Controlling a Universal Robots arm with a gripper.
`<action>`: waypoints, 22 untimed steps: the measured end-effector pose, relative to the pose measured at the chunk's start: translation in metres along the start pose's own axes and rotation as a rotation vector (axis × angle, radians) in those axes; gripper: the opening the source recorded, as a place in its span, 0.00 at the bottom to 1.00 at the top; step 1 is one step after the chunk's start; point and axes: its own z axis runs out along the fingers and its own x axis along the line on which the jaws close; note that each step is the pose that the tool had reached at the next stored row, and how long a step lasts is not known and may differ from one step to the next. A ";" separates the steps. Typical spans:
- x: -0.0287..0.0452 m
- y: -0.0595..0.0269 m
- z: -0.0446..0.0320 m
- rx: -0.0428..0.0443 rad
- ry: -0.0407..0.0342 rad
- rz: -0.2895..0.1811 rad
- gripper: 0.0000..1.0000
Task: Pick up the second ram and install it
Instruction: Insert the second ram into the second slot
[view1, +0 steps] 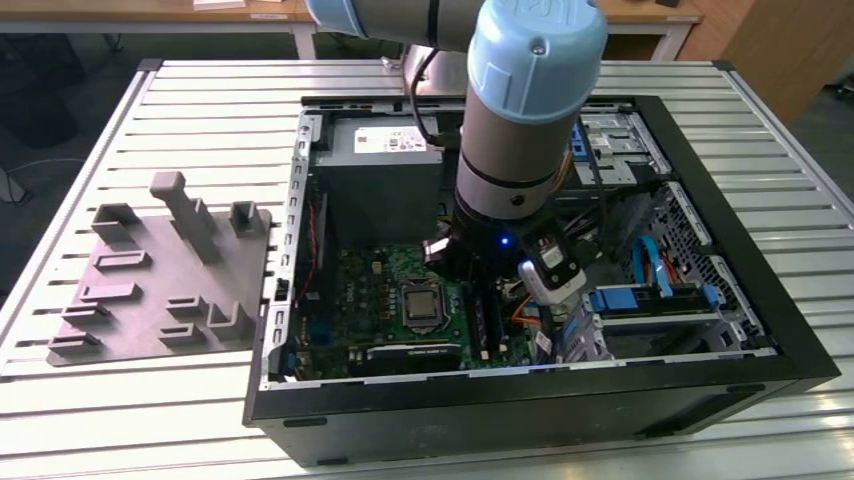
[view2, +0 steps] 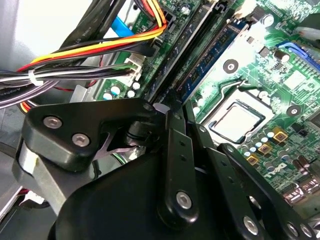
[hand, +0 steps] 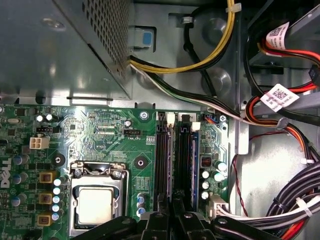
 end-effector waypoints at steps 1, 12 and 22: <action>0.0000 0.0000 0.0002 0.0000 0.0000 0.000 0.14; 0.0001 0.0000 0.0021 -0.0001 0.0000 0.000 0.14; 0.0001 0.0000 0.0011 0.0006 0.0001 0.000 0.21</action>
